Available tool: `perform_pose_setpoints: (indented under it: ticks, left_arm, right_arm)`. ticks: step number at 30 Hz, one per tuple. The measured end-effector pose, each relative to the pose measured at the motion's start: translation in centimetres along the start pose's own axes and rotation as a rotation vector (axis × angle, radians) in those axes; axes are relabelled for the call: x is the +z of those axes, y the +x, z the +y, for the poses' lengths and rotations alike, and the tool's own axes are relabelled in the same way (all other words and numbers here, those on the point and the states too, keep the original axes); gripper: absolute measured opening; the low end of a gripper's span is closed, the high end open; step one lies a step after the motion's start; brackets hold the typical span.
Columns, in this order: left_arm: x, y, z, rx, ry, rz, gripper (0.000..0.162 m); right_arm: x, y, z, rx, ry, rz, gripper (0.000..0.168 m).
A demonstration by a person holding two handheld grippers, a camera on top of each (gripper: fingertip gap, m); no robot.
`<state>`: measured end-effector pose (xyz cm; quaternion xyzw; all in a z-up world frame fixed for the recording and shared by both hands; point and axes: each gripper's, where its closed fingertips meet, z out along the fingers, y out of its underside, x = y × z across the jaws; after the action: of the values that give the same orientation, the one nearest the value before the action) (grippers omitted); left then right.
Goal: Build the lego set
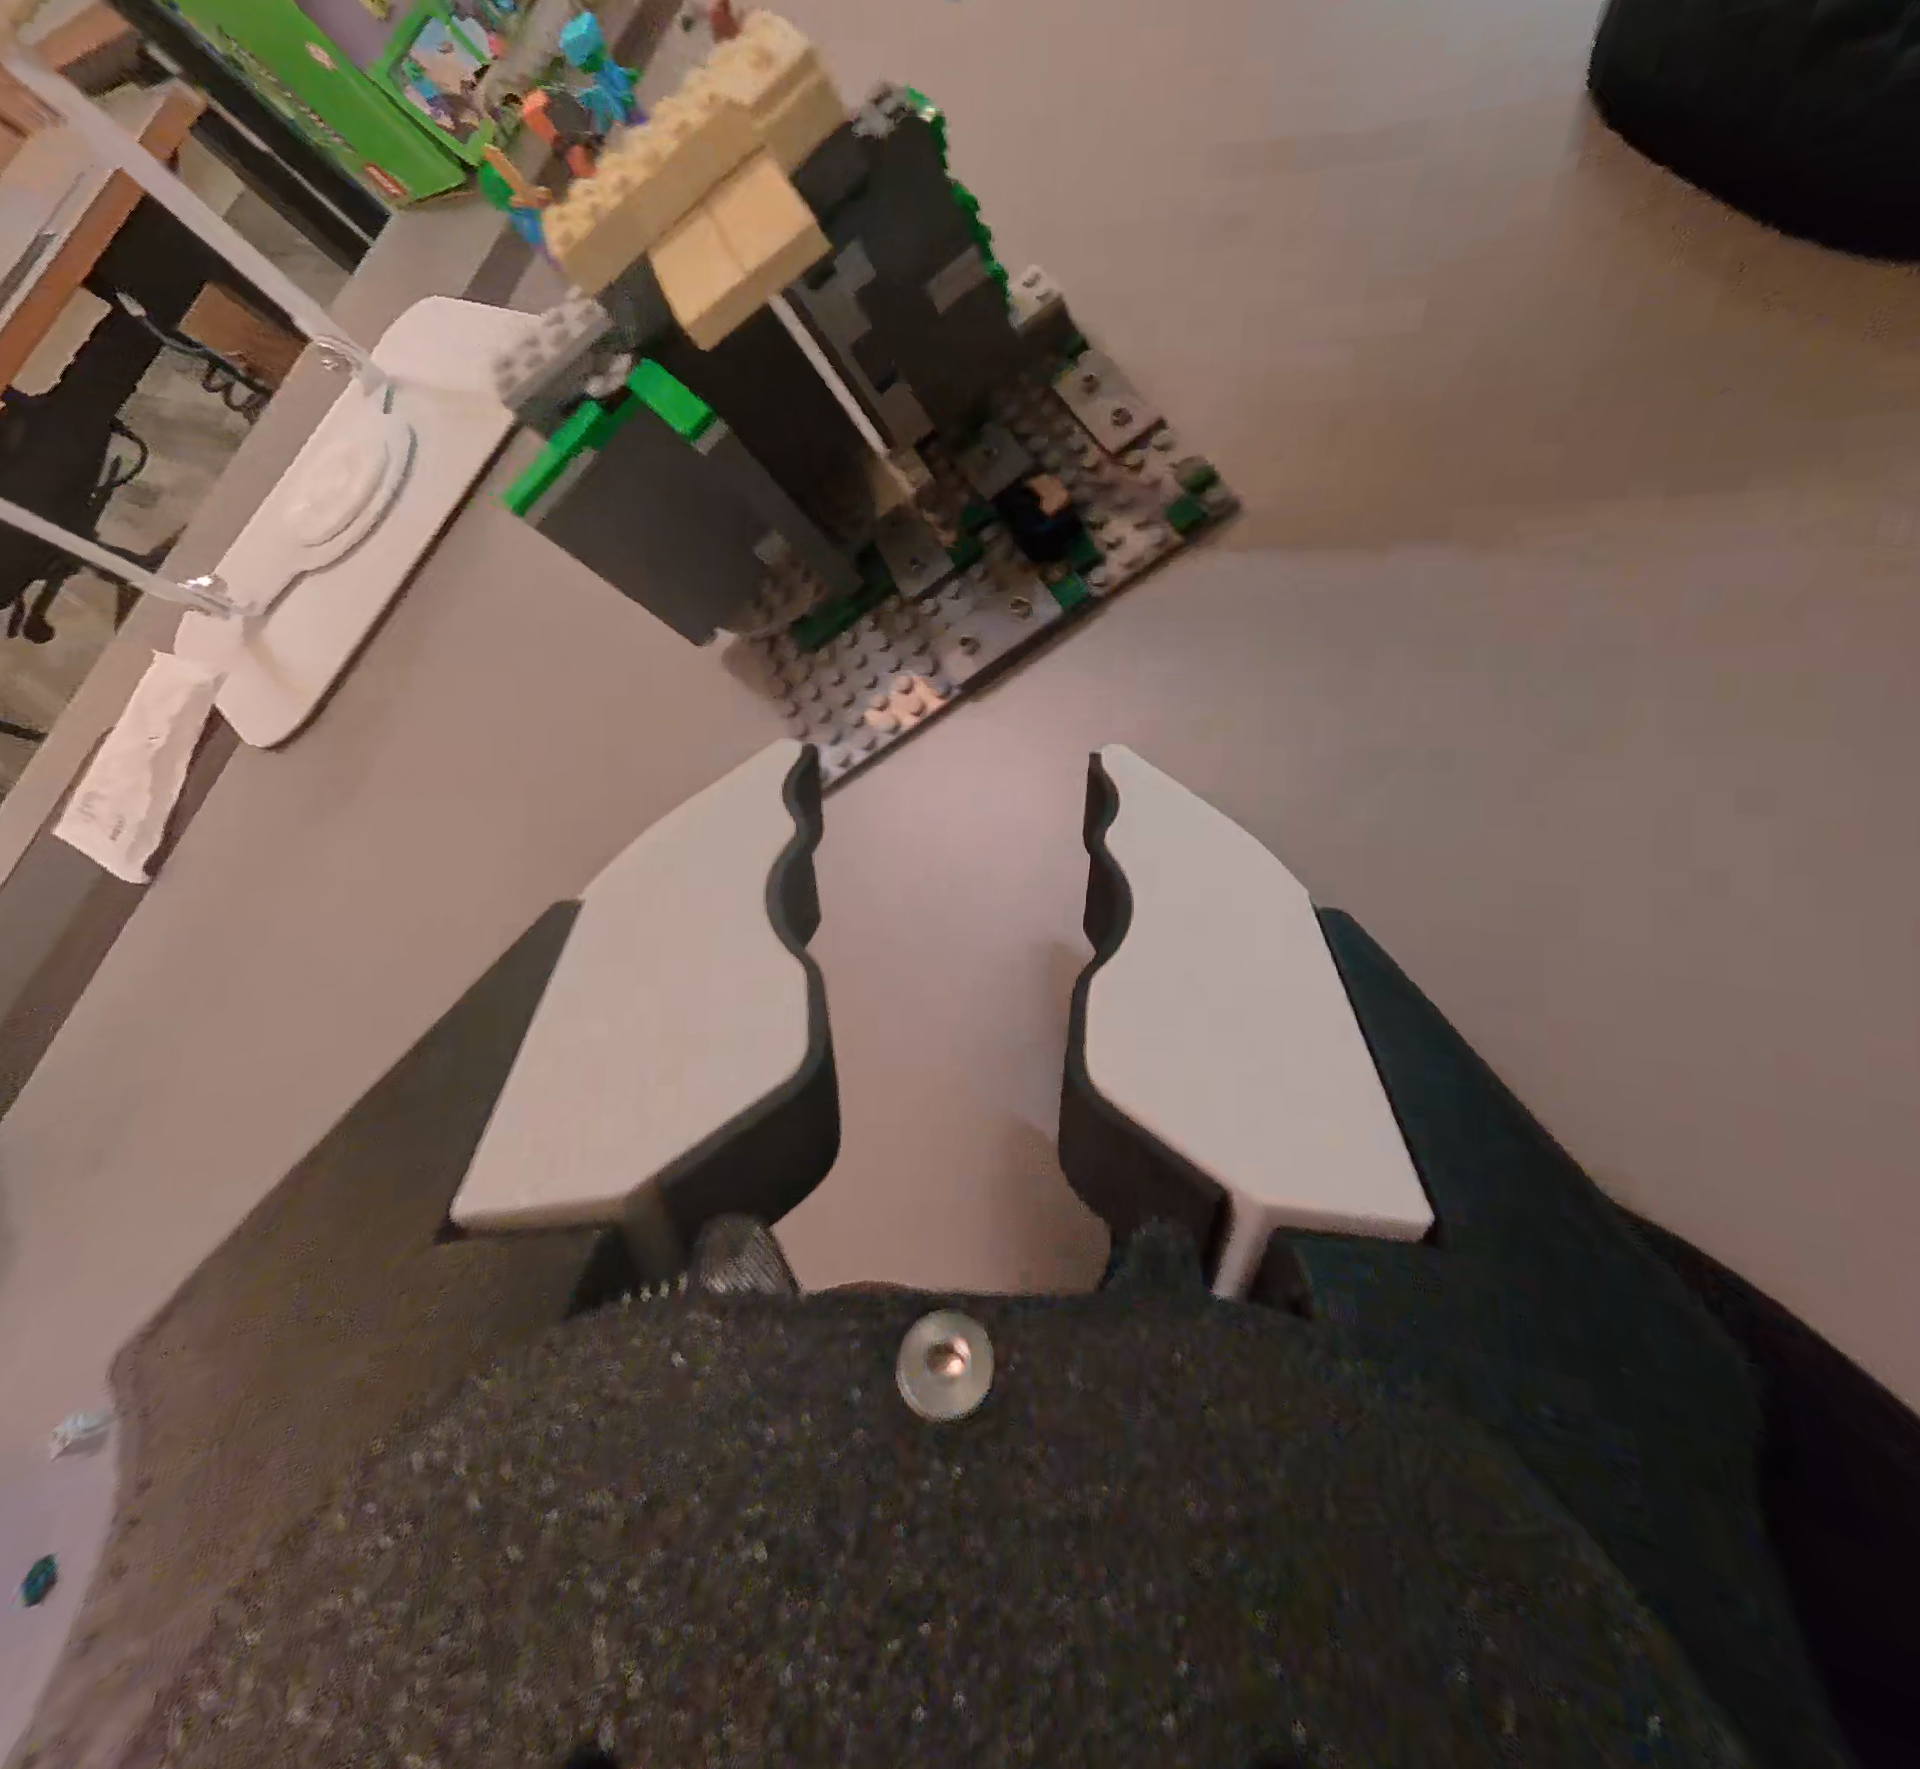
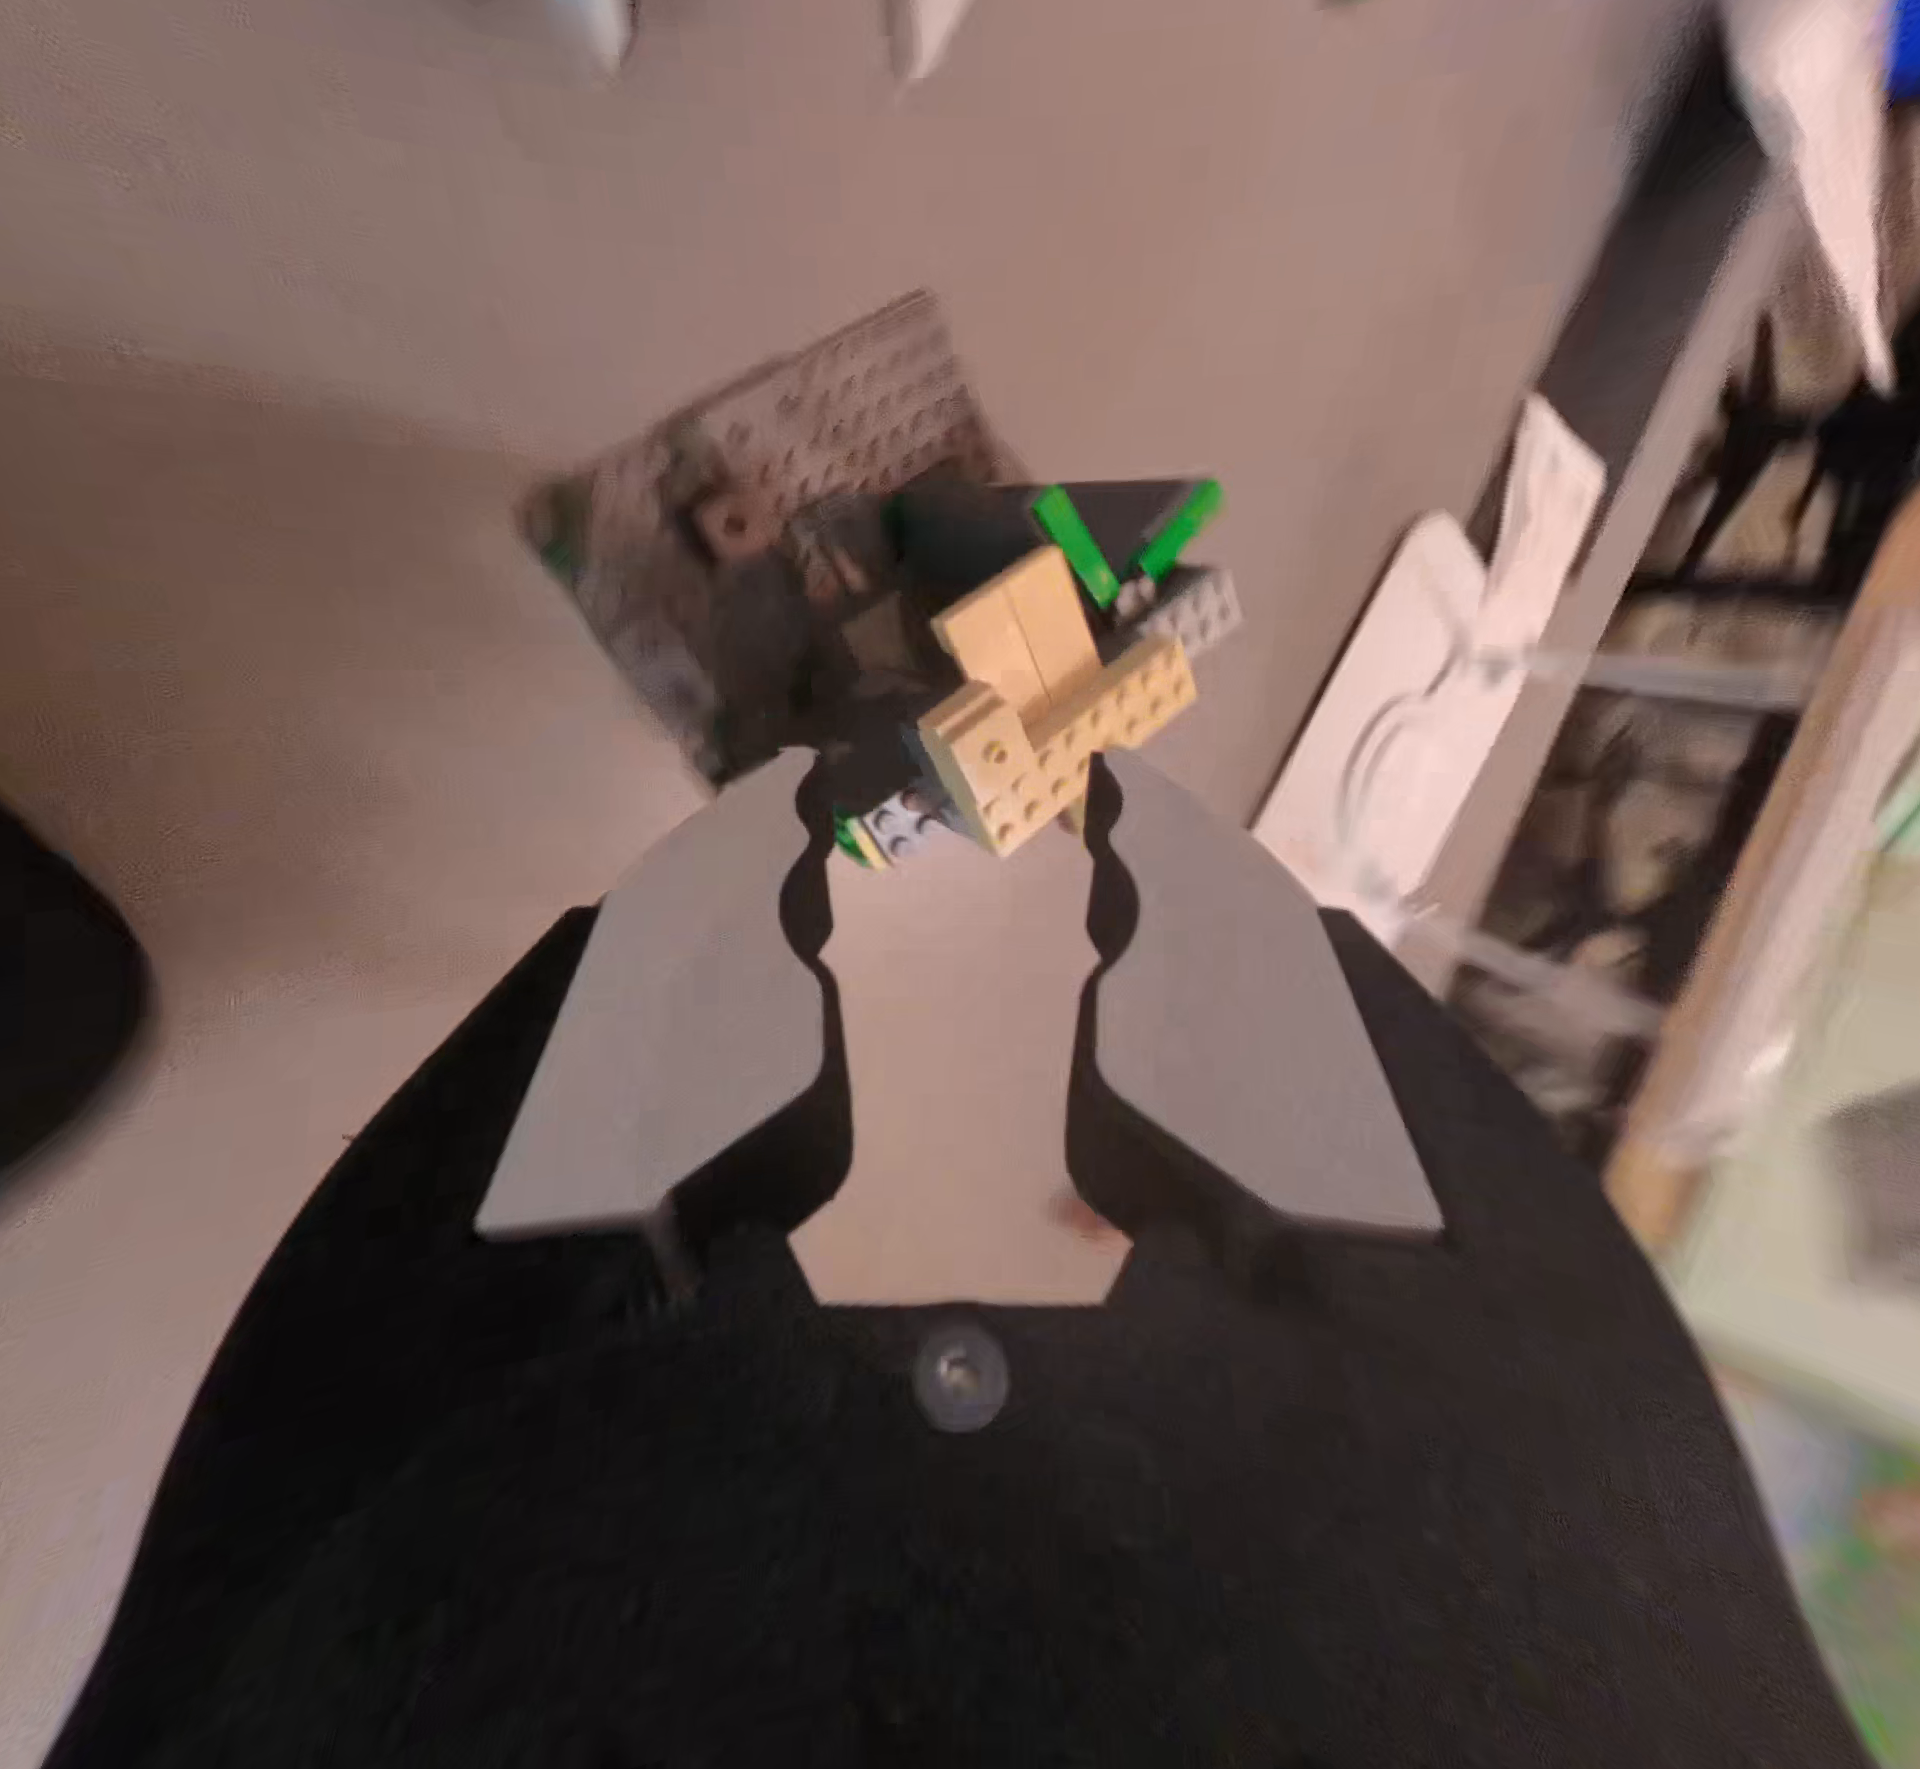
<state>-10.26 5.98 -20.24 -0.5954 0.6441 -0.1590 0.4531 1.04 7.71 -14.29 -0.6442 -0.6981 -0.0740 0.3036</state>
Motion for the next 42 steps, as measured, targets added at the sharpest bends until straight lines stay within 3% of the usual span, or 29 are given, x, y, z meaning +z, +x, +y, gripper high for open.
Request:
perform_pose_setpoints:
  ticks: [4, 6, 8, 13, 16, 23, 29, 33, 40, 42]
  left_arm:
    - [0.7, -2.7, -0.9, -0.104, 0.074, 0.0, 0.049]
    - [1.4, -4.1, -1.5, -0.165, 0.117, 0.005, 0.048]
    - [2.0, -5.4, -2.3, -0.214, 0.175, -0.003, 0.047]
    - [2.3, -7.3, -3.3, -0.312, 0.316, -0.073, 0.043]
    - [2.1, -7.4, -2.4, -0.292, 0.316, -0.125, 0.041]
    - [1.6, -7.8, -1.5, -0.304, 0.32, -0.153, 0.037]
    - [2.1, -7.6, -0.4, -0.305, 0.274, -0.142, 0.034]
    - [2.6, -7.7, 0.2, -0.326, 0.241, -0.127, 0.033]
    - [4.3, -8.4, 0.6, -0.308, 0.179, -0.096, 0.032]
    - [4.9, -8.2, 0.7, -0.319, 0.152, -0.067, 0.023]
  right_arm:
    - [0.1, -0.4, 2.2, 0.776, 0.296, 0.146, 0.057]
    - [0.9, -1.2, 3.2, 0.962, 0.397, 0.227, 0.06]
    - [2.3, -2.0, 3.7, 1.021, 0.41, 0.277, 0.061]
    - [5.5, -1.8, 3.8, 0.99, 0.366, 0.257, 0.054]
    - [6.1, -1.4, 3.5, 0.87, 0.375, 0.181, 0.02]
    - [6.7, 1.6, 2.8, 0.595, 0.569, -0.127, 0.017]
    - [8.8, 2.9, 3.4, 0.477, 0.613, -0.288, 0.018]
    - [9.1, 3.3, 3.5, 0.475, 0.614, -0.253, 0.018]
    - [7.9, 4.2, 4.5, 0.602, 0.61, -0.034, 0.026]
    - [7.9, 4.2, 4.8, 0.64, 0.597, 0.021, 0.025]
